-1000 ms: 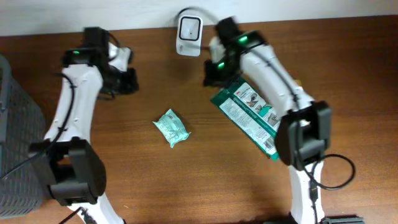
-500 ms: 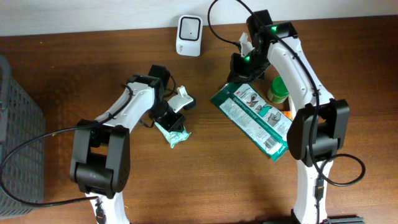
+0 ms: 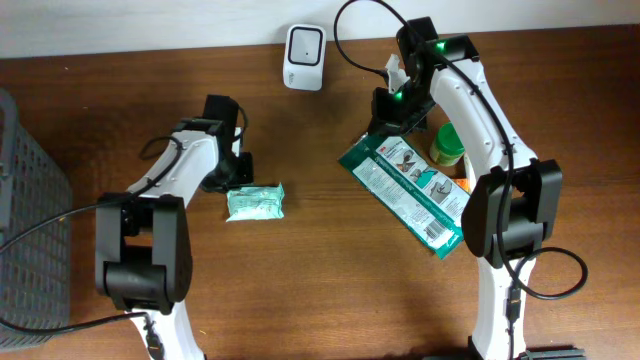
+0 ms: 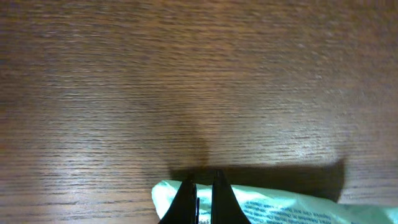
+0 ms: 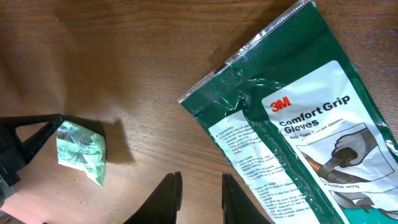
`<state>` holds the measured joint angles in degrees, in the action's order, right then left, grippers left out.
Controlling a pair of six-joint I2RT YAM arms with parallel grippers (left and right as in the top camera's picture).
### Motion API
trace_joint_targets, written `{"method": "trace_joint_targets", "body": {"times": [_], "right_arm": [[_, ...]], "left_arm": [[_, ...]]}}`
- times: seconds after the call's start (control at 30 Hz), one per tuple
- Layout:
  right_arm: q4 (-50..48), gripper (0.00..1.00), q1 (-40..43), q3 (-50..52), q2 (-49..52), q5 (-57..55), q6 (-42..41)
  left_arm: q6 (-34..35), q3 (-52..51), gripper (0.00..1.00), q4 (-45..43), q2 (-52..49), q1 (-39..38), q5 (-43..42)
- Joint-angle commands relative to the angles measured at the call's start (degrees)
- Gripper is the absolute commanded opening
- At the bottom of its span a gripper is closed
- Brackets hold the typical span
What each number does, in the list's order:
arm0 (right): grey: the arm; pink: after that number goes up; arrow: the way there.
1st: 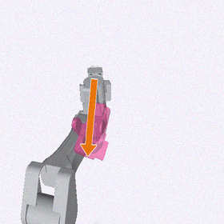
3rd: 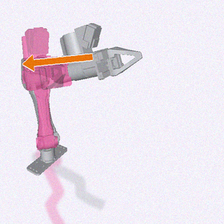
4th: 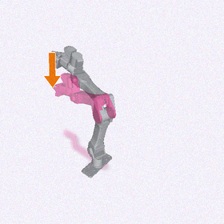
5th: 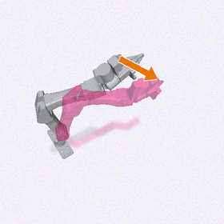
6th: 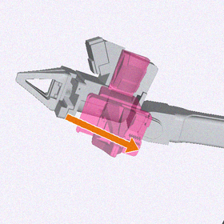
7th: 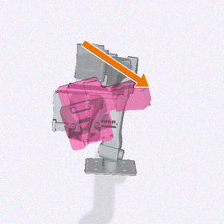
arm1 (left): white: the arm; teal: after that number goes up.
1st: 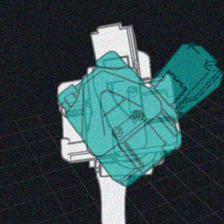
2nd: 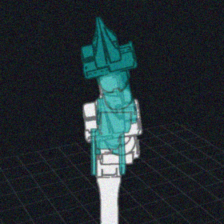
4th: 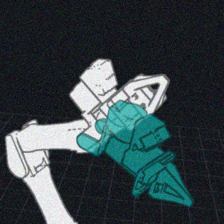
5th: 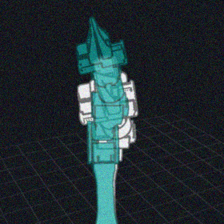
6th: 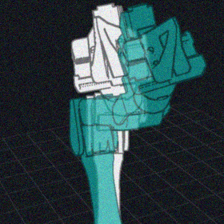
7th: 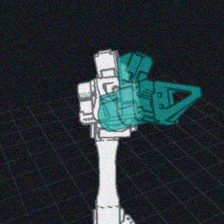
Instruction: Scan the item barcode
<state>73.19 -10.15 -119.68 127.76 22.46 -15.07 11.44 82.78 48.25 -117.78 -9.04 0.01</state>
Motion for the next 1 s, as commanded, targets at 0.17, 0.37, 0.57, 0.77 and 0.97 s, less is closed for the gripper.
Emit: {"method": "trace_joint_targets", "body": {"times": [0.17,0.37,0.57,0.77,0.97], "right_arm": [[1.44,0.45,-2.47,-0.11,-0.74,2.82,2.64],[2.27,0.49,-7.91,1.25,-0.66,2.82,2.62],[-0.2,0.49,-9.81,6.88,-0.63,6.12,2.19],[-11.19,0.53,-11.56,17.9,-0.66,21.99,12.13],[-35.85,0.59,-14.56,33.31,-0.63,30.49,0.85]], "left_arm": [[2.62,14.45,0.0,16.72,4.35,3.34,-0.24],[-11.02,1.33,0.0,15.23,4.28,4.72,-18.14],[-6.67,-10.1,0.0,4.79,4.26,4.72,-13.92],[-4.35,-11.19,0.0,2.14,4.26,4.72,-12.92],[-3.13,-11.19,0.0,1.73,4.26,5.22,-14.43]]}}
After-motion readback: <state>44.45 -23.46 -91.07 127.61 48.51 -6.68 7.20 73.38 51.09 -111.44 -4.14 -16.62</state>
